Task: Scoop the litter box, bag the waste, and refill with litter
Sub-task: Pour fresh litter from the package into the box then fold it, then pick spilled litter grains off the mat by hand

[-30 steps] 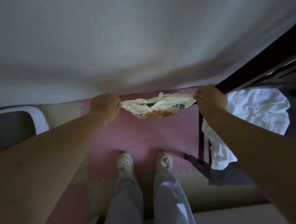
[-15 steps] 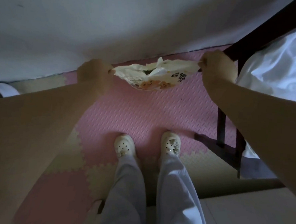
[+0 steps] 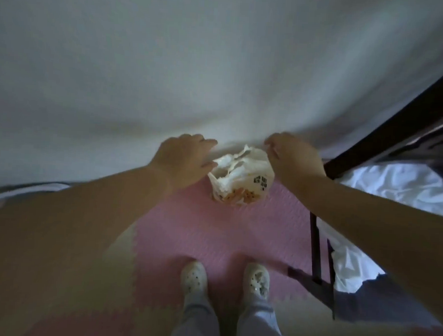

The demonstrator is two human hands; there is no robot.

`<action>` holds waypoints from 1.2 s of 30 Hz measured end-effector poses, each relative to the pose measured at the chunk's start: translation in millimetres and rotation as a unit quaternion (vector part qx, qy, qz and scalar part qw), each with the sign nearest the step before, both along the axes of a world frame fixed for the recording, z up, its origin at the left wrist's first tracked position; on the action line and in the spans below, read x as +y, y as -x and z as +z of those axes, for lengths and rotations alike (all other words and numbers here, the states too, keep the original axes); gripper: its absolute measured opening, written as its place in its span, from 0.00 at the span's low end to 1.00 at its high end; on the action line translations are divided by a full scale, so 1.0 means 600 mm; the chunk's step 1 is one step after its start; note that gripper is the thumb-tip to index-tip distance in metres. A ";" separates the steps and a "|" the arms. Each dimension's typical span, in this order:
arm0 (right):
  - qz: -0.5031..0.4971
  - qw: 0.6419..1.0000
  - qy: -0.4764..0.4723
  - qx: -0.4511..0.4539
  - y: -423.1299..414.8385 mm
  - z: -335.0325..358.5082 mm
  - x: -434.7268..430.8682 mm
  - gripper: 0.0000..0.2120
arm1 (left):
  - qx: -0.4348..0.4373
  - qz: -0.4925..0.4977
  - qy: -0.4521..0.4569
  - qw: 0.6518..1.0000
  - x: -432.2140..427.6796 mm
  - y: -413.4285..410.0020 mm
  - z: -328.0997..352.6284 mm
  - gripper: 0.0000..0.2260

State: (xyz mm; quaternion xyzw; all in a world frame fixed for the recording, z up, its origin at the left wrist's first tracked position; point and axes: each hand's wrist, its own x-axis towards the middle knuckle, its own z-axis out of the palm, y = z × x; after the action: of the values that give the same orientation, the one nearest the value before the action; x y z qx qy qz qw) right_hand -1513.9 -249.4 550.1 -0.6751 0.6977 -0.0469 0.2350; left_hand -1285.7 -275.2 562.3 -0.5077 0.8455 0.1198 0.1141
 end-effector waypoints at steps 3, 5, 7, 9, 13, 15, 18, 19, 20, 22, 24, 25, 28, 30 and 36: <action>0.052 0.997 0.031 -0.043 -0.042 0.191 -0.008 0.14 | 0.048 -0.011 0.084 0.995 -0.012 -0.012 0.198 0.22; 0.073 0.991 0.077 -0.078 -0.073 0.330 -0.009 0.13 | 0.094 0.006 0.141 0.985 -0.007 -0.041 0.344 0.20; 0.088 0.982 0.110 -0.123 -0.104 0.470 -0.010 0.11 | 0.119 0.016 0.192 0.974 0.011 -0.079 0.484 0.20; 0.127 0.970 0.147 -0.145 -0.132 0.608 -0.009 0.11 | 0.126 0.035 0.231 0.964 0.039 -0.123 0.611 0.21; 0.233 0.935 0.252 -0.088 -0.190 0.870 0.006 0.14 | 0.104 0.101 0.275 0.950 0.113 -0.220 0.837 0.24; 0.263 0.916 0.299 -0.055 -0.225 0.983 0.022 0.18 | 0.066 0.134 0.282 0.948 0.154 -0.266 0.943 0.27; 0.294 0.891 0.343 -0.035 -0.296 1.116 0.068 0.23 | 0.010 0.174 0.295 0.940 0.232 -0.332 1.081 0.33; 0.309 0.883 0.352 -0.027 -0.324 1.147 0.085 0.25 | -0.007 0.190 0.293 0.937 0.260 -0.355 1.117 0.35; 0.325 0.875 0.359 -0.022 -0.357 1.171 0.103 0.27 | -0.019 0.210 0.293 0.933 0.289 -0.380 1.147 0.36; 0.357 0.862 0.360 -0.013 -0.432 1.203 0.139 0.31 | -0.027 0.253 0.294 0.921 0.350 -0.436 1.188 0.38; 0.387 0.855 0.344 -0.017 -0.518 1.220 0.177 0.34 | -0.005 0.303 0.292 0.907 0.409 -0.499 1.207 0.38; 0.400 0.852 0.336 -0.027 -0.565 1.224 0.196 0.35 | 0.010 0.328 0.296 0.897 0.439 -0.533 1.210 0.38; 0.442 0.836 0.322 -0.053 -0.710 1.219 0.259 0.35 | 0.010 0.392 0.313 0.865 0.526 -0.630 1.194 0.36; 0.474 0.821 0.312 -0.064 -0.803 1.204 0.306 0.35 | -0.029 0.425 0.309 0.851 0.583 -0.690 1.176 0.34; 0.578 0.763 0.272 -0.096 -1.036 1.149 0.433 0.35 | -0.120 0.509 0.254 0.814 0.750 -0.844 1.142 0.34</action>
State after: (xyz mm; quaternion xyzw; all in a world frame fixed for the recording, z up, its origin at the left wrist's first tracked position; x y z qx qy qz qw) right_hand -892.6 10.1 1239.7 -0.9780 0.1069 -0.1545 0.0904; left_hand -779.1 175.0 1247.6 -0.8867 0.4463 -0.1203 0.0040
